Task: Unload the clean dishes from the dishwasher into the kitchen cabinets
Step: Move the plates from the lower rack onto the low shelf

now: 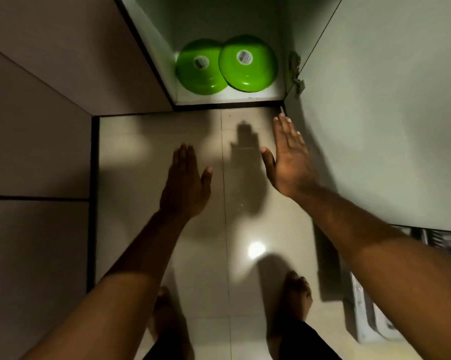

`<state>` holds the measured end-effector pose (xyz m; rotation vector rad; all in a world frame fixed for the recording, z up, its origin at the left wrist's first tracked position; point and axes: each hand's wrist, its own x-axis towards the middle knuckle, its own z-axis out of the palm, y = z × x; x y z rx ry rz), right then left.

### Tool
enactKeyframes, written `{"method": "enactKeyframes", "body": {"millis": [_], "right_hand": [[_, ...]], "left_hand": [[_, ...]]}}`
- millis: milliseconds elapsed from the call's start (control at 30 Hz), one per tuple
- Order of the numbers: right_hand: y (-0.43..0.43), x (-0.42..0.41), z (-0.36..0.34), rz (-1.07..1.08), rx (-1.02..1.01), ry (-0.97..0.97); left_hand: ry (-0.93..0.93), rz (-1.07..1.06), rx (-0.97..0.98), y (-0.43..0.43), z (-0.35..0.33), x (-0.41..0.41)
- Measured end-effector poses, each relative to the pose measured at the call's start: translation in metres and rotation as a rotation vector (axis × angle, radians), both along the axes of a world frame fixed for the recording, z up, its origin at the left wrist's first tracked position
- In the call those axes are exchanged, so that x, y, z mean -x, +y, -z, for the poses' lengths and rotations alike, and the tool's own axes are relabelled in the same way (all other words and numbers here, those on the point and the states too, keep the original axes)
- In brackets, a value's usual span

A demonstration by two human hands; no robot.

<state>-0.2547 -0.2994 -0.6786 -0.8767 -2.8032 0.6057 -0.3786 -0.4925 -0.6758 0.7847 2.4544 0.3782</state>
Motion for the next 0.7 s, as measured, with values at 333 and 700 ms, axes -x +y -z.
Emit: {"method": "enactKeyframes", "body": {"millis": [333, 700], "right_hand": [[-0.033, -0.043, -0.183, 0.102, 0.155, -0.086], [-0.065, -0.084, -0.380, 0.157, 0.233, -0.082]], "left_hand": [[-0.111, 0.011, 0.107, -0.023, -0.196, -0.033], [-0.198, 0.089, 0.051, -0.033, -0.394, -0.083]]}}
